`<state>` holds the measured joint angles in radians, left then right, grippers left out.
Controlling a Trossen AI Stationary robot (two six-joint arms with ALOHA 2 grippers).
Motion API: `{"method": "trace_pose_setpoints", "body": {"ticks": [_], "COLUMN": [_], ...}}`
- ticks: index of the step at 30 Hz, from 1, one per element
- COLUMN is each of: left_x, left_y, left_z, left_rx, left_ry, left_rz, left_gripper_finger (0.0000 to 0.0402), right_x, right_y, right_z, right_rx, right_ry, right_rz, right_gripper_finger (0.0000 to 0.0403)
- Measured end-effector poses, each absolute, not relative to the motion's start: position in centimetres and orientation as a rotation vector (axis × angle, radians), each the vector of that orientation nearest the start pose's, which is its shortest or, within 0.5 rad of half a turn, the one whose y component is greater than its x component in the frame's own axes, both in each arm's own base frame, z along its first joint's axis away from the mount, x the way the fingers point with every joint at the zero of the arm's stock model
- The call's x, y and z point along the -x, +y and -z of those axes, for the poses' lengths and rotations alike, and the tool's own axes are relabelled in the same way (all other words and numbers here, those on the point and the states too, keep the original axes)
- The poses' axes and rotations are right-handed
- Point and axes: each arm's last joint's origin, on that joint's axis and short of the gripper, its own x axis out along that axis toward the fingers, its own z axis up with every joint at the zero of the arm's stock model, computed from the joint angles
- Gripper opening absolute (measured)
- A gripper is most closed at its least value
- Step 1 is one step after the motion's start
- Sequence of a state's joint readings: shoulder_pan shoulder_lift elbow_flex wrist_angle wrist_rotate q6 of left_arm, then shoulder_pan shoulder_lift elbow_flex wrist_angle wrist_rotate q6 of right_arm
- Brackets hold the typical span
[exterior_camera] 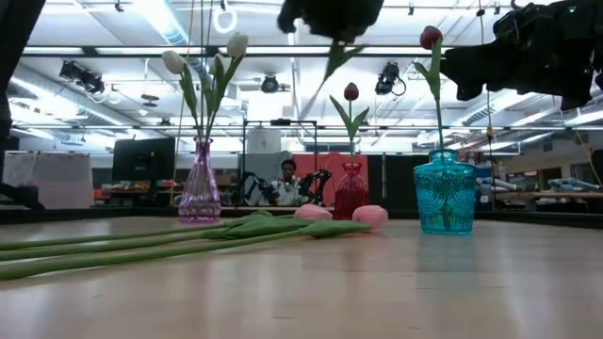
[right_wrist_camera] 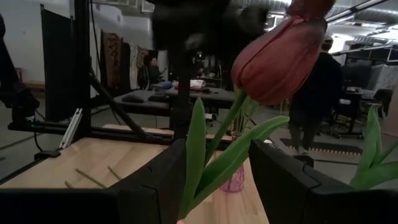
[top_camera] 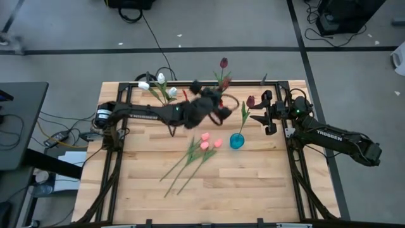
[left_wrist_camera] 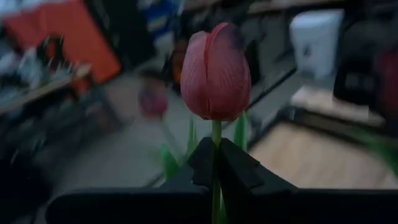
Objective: Sort flowers into vase by color
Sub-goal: Put the red tulip into the red vase
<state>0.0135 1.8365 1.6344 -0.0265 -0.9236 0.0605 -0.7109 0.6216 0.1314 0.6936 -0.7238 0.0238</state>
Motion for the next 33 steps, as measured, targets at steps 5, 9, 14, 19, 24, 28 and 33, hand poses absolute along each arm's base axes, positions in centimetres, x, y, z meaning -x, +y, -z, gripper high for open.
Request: {"method": "trace_pose_setpoints", "body": {"ticks": [5,9,14,19,24,28,33], "left_x": [-42.6,-42.5,-42.5,-42.2,-41.7,-41.3,-40.9], "left_y": [4.7,5.7,7.4,8.4,8.4,8.4,8.8], "left_z": [-38.4,-39.3,-38.6,-36.7,-34.7,-33.5,-31.8], "left_rx": [-0.285,-0.315,-0.228,-0.181,-0.169,-0.163,-0.108], "left_ry": [-0.020,-0.115,-0.166,-0.230,-0.291,-0.308,-0.309], "left_rz": [-0.863,-0.794,-0.724,-0.713,-0.721,-0.721,-0.719], "left_gripper_finger": [0.0019,0.0019,0.0019,0.0019,0.0019,0.0019,0.0019], "right_x": [-11.7,-11.7,-11.7,-11.7,-11.7,-11.7,-11.7], "right_y": [-7.5,-7.5,-7.6,-7.6,-7.6,-7.6,-7.6], "right_z": [-21.2,-21.2,-21.2,-21.2,-21.2,-21.2,-21.2], "right_rx": [0.106,0.114,0.122,0.122,0.122,0.122,0.122], "right_ry": [-0.148,-0.148,-0.149,-0.149,-0.149,-0.149,-0.149], "right_rz": [-0.015,-0.014,0.007,0.009,0.008,0.008,0.009], "right_gripper_finger": [0.0187,0.0187,0.0187,0.0187,0.0187,0.0187,0.0187]}}
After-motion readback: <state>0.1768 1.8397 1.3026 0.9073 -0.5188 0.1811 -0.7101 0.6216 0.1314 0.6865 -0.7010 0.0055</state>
